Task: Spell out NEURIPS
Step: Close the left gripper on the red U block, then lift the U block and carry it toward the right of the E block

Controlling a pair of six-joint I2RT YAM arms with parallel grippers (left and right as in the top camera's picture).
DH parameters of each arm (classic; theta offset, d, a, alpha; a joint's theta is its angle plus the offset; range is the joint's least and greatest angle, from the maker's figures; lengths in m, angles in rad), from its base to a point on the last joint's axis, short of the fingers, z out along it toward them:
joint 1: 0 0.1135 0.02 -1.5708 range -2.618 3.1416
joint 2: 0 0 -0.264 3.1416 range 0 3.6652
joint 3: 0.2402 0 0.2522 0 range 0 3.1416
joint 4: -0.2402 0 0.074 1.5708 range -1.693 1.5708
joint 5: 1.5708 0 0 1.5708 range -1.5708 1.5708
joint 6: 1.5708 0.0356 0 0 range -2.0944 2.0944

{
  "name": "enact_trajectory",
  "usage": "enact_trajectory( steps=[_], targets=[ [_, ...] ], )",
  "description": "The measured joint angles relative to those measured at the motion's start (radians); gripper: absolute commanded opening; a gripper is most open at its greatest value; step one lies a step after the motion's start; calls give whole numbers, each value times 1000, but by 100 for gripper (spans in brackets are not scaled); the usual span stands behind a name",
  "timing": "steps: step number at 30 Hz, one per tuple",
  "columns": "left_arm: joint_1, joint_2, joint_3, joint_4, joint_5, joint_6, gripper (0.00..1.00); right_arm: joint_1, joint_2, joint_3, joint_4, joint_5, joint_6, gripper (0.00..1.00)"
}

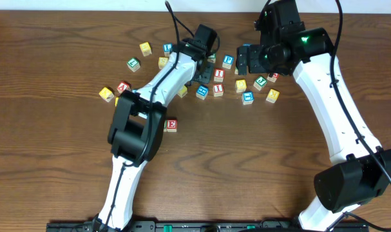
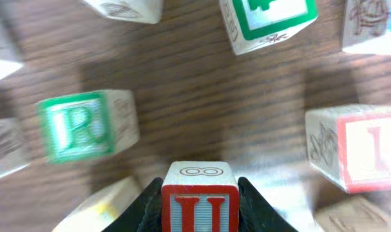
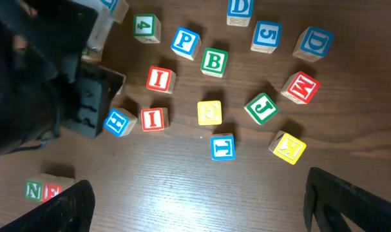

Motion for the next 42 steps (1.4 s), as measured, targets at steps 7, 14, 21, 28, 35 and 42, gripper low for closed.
enact_trajectory(
  steps=[7,14,21,28,35,42],
  targets=[
    [0,-231,0,-173,-18,-29,29,0,0,0,19,0,0,99],
    [0,-407,11,-403,-23,-152,25,0,0,0,25,13,0,99],
    [-4,-398,-32,-485,-11,-240,26,0,0,0,31,33,0,99],
    [-41,-398,-153,-439,1,-288,25,0,0,0,34,38,0,99],
    [-103,-397,-314,-336,5,-343,26,0,0,0,34,61,0,99],
    [-151,-397,-457,-235,5,-389,26,0,0,0,35,76,0,99]
  ],
)
